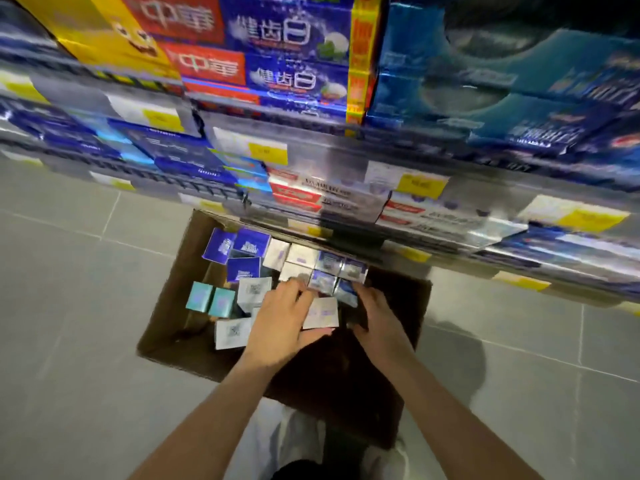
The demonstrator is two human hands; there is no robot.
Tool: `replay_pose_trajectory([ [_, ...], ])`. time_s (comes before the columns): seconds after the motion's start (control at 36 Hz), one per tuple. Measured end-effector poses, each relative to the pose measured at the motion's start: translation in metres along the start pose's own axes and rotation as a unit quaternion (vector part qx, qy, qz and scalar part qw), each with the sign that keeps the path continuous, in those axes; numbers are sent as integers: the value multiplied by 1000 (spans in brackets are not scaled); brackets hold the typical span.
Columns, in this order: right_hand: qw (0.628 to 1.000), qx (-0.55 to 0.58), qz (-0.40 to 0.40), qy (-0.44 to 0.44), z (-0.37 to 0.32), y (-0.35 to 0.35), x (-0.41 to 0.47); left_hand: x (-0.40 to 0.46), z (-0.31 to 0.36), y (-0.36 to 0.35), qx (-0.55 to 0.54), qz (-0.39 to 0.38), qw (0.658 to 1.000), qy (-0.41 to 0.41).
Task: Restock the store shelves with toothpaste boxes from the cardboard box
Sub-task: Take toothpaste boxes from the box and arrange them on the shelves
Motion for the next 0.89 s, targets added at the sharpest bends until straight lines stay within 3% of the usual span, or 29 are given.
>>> replay_pose_trajectory([
  [0.08,999,-13,34,4,-3,0,10,-4,-9,-10,4,-22,1000,-5],
  [0.22,994,-78,68,34,-14,5,20,-5,-8,-11,-26,22,999,-23],
  [0.44,996,-39,69,27,-30,56,-12,-9,15,14,-82,-103,991,-7],
  [0.67,991,81,89,-51,-96,232,-78,16,64,187,-109,-131,984,52],
  [0.89,986,121,112,-7,-169,369,-152,38,109,373,-136,-66,982,115],
])
Point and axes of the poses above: each hand's wrist, its own x-axis towards the middle knuckle, its own y-axis out of the back of the hand, z = x × y, the point moved 10 cm from there along x, towards the middle knuckle, and after that the axes turned 13 degrees about z, right-handed, at the moved point
